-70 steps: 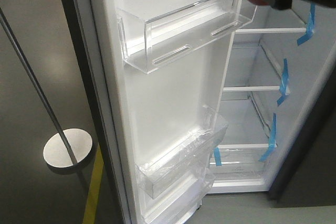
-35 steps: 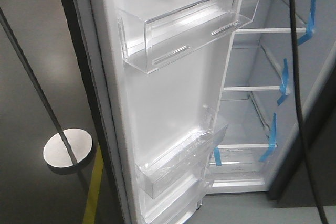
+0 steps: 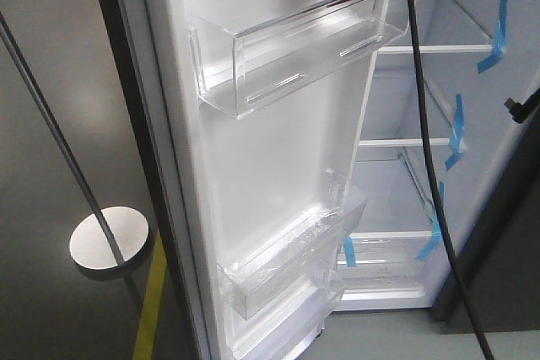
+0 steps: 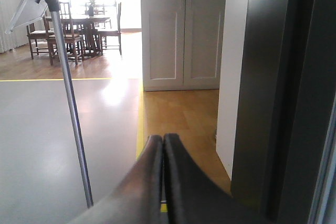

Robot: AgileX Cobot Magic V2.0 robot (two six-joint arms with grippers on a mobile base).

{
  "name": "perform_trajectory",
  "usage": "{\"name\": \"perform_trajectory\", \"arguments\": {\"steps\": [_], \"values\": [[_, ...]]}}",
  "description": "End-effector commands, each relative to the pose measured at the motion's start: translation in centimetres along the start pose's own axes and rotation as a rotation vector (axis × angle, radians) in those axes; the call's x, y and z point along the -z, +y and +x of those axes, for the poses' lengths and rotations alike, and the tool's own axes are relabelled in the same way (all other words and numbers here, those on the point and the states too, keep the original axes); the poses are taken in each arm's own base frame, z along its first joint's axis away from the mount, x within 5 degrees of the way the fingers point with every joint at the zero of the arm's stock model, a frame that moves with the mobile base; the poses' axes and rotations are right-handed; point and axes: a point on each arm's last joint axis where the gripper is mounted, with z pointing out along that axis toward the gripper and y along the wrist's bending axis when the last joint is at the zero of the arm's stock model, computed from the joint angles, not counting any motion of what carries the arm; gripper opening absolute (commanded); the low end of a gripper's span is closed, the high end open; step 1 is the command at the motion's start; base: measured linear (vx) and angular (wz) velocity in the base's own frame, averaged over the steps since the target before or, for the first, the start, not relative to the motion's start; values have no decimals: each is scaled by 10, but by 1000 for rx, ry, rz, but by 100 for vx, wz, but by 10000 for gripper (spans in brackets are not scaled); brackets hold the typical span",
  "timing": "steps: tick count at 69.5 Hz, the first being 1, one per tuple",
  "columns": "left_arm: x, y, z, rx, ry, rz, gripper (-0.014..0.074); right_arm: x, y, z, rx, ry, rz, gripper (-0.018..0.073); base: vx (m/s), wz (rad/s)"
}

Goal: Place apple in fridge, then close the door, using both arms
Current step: 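Lower the apple into the top door bin and open the right gripper, then withdraw the open right gripper down and away from the bin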

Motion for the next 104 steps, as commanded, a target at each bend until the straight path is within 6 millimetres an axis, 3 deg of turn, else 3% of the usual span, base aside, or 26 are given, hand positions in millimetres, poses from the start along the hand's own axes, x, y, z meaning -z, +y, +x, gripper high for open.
{"name": "perform_trajectory", "arguments": {"steps": [1,16,21,37,53,81,104], "values": [[1,-1,-3,15,-74,13,-6,22,-1,-19,14,-122,45,481,0,0],[1,-1,-3,15,-74,13,-6,22,-2,-20,-10,-126,44,666,0,0],[1,-1,-3,15,-74,13,-6,23,-1,-20,-10,-129,45,689,0,0],[1,-1,-3,15,-74,13,-6,47,5,-23,2,-121,33,664,0,0],[1,-1,-3,15,-74,13,-6,79,18,-7,-11,-137,17,601,0,0],[1,-1,-3,15,-74,13,-6,136,42,74,-34,-163,25,584,0,0],[1,-1,-3,15,-74,13,-6,173,67,158,-85,-85,-19,584,0,0]]}}
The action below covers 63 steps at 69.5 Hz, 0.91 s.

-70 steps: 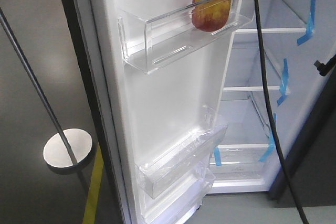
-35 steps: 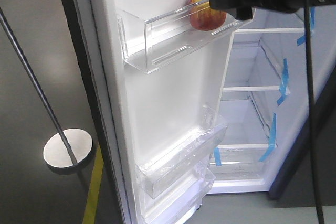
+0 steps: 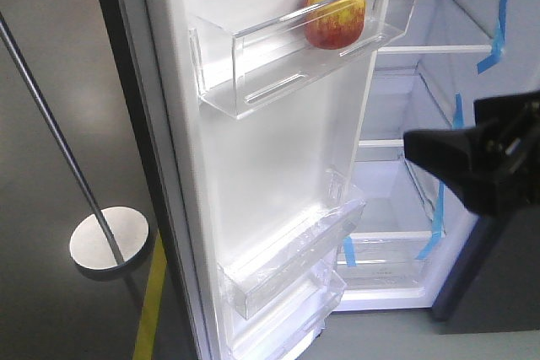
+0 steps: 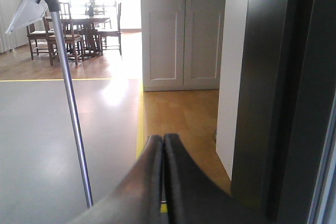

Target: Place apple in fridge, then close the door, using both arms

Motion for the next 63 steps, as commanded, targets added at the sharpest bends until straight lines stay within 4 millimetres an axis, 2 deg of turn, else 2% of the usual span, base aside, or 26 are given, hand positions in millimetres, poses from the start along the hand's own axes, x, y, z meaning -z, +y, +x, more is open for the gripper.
{"name": "perform_trajectory", "arguments": {"steps": [1,12,24,34,45,63], "values": [[1,-1,-3,15,-74,13,-6,15,6,11,-24,-56,-10,584,0,0],[1,-1,-3,15,-74,13,-6,26,18,57,-73,21,-79,584,0,0],[1,-1,-3,15,-74,13,-6,28,29,110,-134,128,-160,584,0,0],[1,-1,-3,15,-74,13,-6,30,37,141,-197,143,-220,584,0,0],[1,-1,-3,15,-74,13,-6,37,43,144,-223,92,-256,584,0,0],[1,-1,-3,15,-74,13,-6,38,43,146,-214,107,-262,584,0,0]]}}
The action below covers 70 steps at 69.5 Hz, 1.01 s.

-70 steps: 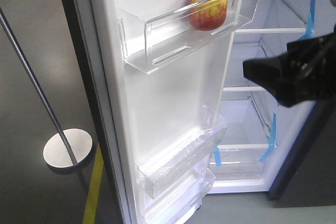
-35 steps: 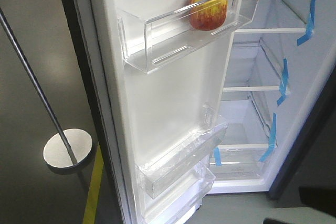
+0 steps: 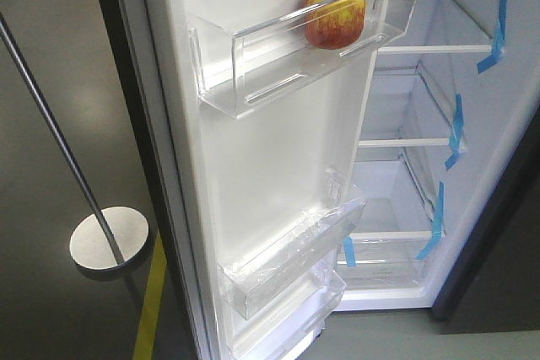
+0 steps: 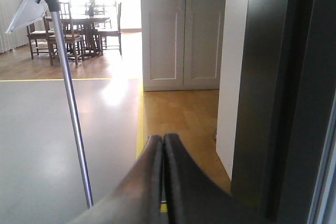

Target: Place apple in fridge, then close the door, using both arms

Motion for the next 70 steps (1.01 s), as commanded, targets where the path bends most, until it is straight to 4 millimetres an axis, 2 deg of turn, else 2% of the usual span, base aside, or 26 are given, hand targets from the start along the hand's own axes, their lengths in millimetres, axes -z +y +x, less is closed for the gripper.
{"name": "perform_trajectory", "arguments": {"steps": [1,26,38,42,53,60,70], "values": [[1,-1,-3,15,-74,13,-6,3,3,-10,-3,-56,-6,584,0,0],[2,-1,-10,19,-150,20,-6,3,3,-10,-1,-58,-9,584,0,0],[8,-2,-36,150,-386,57,-6,3,3,-10,-1,-58,-9,582,0,0],[10,-3,-48,151,-407,61,-6,3,3,-10,-1,-57,-9,582,0,0],[2,-7,-84,129,-294,46,-6,3,3,-10,-1,-58,-9,582,0,0],[-15,-9,-106,74,-170,26,-6,3,3,-10,-1,-56,-10,582,0,0],[-50,-11,-127,16,39,6,-6,3,3,-10,-1,-56,-10,582,0,0]]}}
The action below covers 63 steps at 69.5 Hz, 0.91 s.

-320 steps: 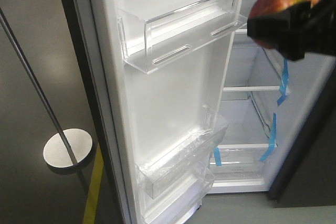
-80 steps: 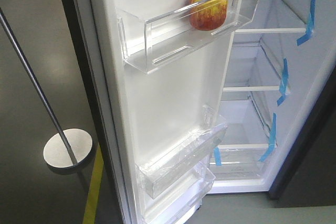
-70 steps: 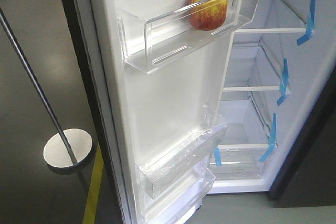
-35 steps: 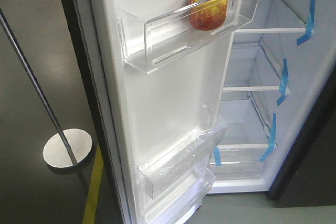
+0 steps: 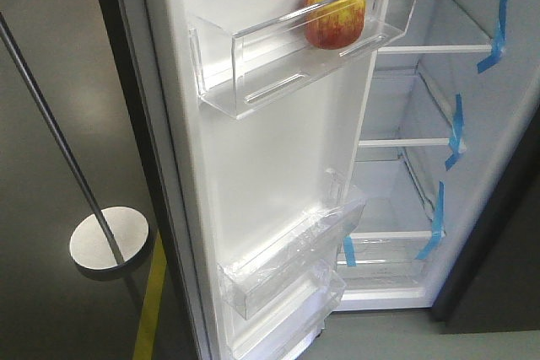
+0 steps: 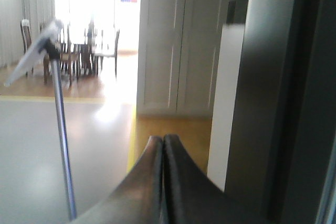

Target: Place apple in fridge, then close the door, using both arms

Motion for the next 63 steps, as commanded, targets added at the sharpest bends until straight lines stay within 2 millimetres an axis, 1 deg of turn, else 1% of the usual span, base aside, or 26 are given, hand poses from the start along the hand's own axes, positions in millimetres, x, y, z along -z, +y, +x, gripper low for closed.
{"name": "perform_trajectory", "arguments": {"steps": [1,12,16,30,34,46,56,63], "values": [[-26,-4,-22,-32,79,-1,-6,3,3,-11,-2,-62,-8,582,0,0],[-72,-5,-32,-44,289,-19,-6,3,3,-11,-2,-62,-8,582,0,0],[-93,-6,-33,-59,370,-23,-6,3,3,-11,-2,-62,-8,582,0,0],[-154,-6,-27,-89,634,-32,-6,3,3,-11,-2,-62,-8,582,0,0],[-171,-5,-21,-94,694,-34,-6,3,3,-11,-2,-65,-7,582,0,0],[-217,-5,-18,-90,737,-36,-6,3,3,-11,-2,-64,-7,582,0,0],[-246,-6,-20,-98,755,-24,-6,3,3,-11,-2,-64,-7,582,0,0],[-263,-10,-17,-98,800,18,-6,3,3,-11,-2,-64,-7,582,0,0]]}}
